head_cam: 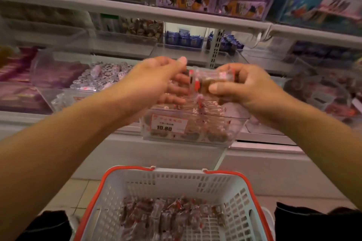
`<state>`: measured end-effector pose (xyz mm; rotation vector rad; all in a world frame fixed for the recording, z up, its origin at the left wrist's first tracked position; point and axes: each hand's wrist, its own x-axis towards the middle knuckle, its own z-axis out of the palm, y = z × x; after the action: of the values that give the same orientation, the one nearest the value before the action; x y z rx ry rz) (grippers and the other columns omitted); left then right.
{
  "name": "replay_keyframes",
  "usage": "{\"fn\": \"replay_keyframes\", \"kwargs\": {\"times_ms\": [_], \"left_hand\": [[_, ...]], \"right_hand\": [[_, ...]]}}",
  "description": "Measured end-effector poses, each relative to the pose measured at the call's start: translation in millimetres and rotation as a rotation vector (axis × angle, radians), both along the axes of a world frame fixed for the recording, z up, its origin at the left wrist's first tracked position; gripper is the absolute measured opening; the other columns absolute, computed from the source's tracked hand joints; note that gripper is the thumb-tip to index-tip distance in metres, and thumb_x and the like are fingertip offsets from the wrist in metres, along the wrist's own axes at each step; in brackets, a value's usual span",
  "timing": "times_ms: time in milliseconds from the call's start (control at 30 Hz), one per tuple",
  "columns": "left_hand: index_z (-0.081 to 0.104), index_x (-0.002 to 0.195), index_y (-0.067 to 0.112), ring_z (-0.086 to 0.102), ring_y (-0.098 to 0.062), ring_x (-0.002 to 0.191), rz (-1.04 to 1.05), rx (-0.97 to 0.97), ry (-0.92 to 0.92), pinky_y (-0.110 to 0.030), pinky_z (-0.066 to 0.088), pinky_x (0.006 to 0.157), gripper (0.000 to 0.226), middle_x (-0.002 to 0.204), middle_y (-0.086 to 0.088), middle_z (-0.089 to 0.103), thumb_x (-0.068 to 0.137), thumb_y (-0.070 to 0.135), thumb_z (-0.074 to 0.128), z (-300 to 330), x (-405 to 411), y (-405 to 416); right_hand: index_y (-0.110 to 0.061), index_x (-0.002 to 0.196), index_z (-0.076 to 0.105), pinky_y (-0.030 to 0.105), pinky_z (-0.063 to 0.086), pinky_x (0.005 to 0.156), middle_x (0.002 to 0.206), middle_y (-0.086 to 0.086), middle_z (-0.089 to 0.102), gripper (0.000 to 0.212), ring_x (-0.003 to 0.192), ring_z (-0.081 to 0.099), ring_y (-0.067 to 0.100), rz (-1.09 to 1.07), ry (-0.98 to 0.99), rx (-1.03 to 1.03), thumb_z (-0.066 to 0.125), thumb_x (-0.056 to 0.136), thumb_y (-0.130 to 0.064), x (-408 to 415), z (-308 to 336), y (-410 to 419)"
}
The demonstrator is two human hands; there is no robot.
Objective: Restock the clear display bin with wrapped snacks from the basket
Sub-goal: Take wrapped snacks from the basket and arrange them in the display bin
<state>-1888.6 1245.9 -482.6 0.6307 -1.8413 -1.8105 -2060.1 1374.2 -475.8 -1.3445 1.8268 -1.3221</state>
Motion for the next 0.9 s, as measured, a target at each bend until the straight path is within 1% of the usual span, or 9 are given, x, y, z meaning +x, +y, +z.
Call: {"fn": "replay_keyframes", "kwargs": {"times_ms": [67,133,233,300,367,567,733,800,900], "left_hand": [[0.062,0.102,0.022,0.067,-0.003,0.081,0.228,-0.556,-0.067,-0.016,0.054,0.063,0.013,0.093,0.007,0.071,0.096,0.032,0.055,-8,-1,-12],[0.058,0.111,0.026,0.06,-0.004,0.094,0.222,-1.183,-0.28,-0.019,0.05,0.078,0.017,0.107,0.01,0.065,0.095,0.031,0.054,-22,1,-23],[0.055,0.117,0.021,0.055,-0.02,0.107,0.069,-1.514,-0.607,-0.037,0.045,0.092,0.039,0.117,-0.002,0.06,0.097,0.046,0.033,-38,3,-33],[0.056,0.114,0.021,0.055,-0.021,0.106,0.037,-1.56,-0.677,-0.039,0.043,0.094,0.062,0.114,-0.002,0.06,0.093,0.06,0.012,-40,3,-36],[0.056,0.113,0.022,0.055,-0.021,0.105,0.035,-1.586,-0.678,-0.039,0.041,0.093,0.075,0.112,-0.001,0.061,0.089,0.068,0.001,-42,3,-38],[0.053,0.107,0.026,0.055,-0.02,0.101,0.028,-1.627,-0.676,-0.037,0.033,0.089,0.06,0.106,0.001,0.061,0.094,0.056,0.004,-47,0,-35],[0.052,0.106,0.026,0.056,-0.021,0.1,0.02,-1.609,-0.648,-0.038,0.033,0.09,0.056,0.106,0.001,0.061,0.094,0.056,0.005,-49,-1,-36],[0.052,0.108,0.026,0.056,-0.021,0.103,0.019,-1.598,-0.637,-0.039,0.033,0.092,0.058,0.108,0.001,0.062,0.094,0.056,0.004,-51,-3,-37],[0.053,0.108,0.027,0.057,-0.021,0.104,0.017,-1.595,-0.631,-0.039,0.033,0.094,0.059,0.108,0.002,0.063,0.093,0.056,0.003,-51,-3,-38]], "right_hand": [[0.001,0.1,0.068,0.027,0.061,0.067,0.079,0.006,0.076,0.032,0.074,0.072,0.016,-0.154,-0.044,0.085,0.082,0.076,-0.015,-19,-2,-37],[0.0,0.098,0.067,0.031,0.062,0.072,0.08,0.005,0.075,0.034,0.079,0.072,0.02,-0.279,-0.024,0.18,0.083,0.077,-0.021,-36,-10,-75],[-0.006,0.102,0.065,0.038,0.06,0.074,0.097,0.01,0.071,0.046,0.089,0.069,0.025,-0.388,0.089,0.333,0.087,0.071,-0.031,-55,-32,-120],[-0.006,0.096,0.064,0.03,0.053,0.061,0.093,0.007,0.068,0.04,0.082,0.064,0.021,-0.406,0.182,0.377,0.088,0.072,-0.029,-61,-47,-137],[-0.01,0.102,0.064,0.029,0.051,0.071,0.1,0.007,0.067,0.037,0.09,0.063,0.023,-0.394,0.226,0.357,0.086,0.075,-0.023,-68,-59,-151],[-0.013,0.135,0.056,0.027,0.044,0.096,0.128,0.01,0.063,0.057,0.117,0.058,0.026,-0.387,0.383,0.241,0.08,0.082,-0.016,-72,-73,-168],[-0.018,0.123,0.061,0.034,0.052,0.093,0.121,0.007,0.065,0.042,0.106,0.062,0.025,-0.549,0.029,0.118,0.078,0.084,-0.019,-67,-83,-174],[-0.019,0.121,0.061,0.037,0.053,0.093,0.12,0.007,0.065,0.041,0.104,0.063,0.024,-0.539,0.044,0.138,0.079,0.084,-0.021,-69,-85,-174],[-0.018,0.125,0.062,0.028,0.048,0.088,0.126,0.008,0.062,0.048,0.107,0.06,0.022,-0.46,0.246,0.225,0.082,0.081,-0.019,-75,-79,-169]]}}
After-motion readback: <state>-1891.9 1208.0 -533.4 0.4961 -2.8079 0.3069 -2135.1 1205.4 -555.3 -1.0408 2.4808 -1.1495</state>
